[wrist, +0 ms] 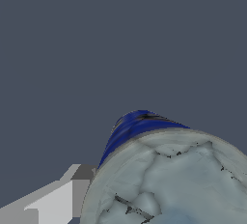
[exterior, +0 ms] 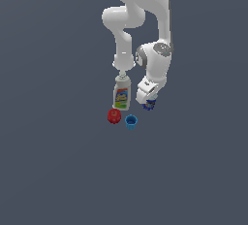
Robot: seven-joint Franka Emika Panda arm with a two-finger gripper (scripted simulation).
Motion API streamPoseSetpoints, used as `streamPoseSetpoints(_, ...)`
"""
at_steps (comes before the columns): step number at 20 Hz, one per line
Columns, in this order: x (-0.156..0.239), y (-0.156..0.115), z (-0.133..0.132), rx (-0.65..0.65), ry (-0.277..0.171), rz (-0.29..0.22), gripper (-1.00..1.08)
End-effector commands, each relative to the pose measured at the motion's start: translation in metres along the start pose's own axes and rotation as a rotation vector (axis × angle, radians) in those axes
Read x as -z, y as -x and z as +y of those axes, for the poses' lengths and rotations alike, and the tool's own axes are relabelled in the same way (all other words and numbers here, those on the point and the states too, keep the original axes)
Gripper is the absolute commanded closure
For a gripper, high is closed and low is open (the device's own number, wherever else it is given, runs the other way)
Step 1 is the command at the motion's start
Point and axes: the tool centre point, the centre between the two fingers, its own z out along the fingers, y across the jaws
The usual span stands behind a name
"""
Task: Pick up a designated object from a clutter of objects.
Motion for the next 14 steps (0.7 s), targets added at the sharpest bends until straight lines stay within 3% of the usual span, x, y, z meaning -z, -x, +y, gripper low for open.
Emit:
streamPoseSetpoints(1,-0.0004,-0.0003,-0.0001,0.0,0.0,0.0,1.08)
streamPoseSetpoints(14,0.0048,-0.002,0.0011,0.0,0.0,0.0,1.08)
